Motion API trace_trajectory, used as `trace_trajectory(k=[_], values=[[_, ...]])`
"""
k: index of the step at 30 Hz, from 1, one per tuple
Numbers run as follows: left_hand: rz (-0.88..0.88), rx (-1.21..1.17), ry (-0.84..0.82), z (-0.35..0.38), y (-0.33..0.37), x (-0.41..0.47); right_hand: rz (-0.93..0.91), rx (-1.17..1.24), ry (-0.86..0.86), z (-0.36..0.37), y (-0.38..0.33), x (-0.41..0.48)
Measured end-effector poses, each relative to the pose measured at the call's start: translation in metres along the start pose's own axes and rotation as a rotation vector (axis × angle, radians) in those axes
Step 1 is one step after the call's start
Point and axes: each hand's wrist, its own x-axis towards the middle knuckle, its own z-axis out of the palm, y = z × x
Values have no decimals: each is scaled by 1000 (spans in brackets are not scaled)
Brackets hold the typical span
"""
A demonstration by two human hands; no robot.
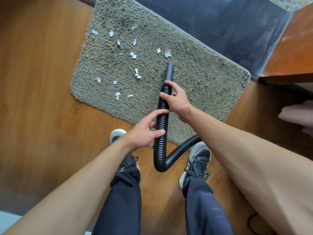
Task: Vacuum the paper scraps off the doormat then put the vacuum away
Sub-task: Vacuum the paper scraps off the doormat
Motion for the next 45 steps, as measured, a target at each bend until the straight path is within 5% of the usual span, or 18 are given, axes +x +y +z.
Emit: trace_trajectory(k=[33,45], values=[[43,-20,6,-45,16,10,13,-136,-55,32,-46,28],[31,18,-25,-42,38,20,32,-120,58,22,-53,34]])
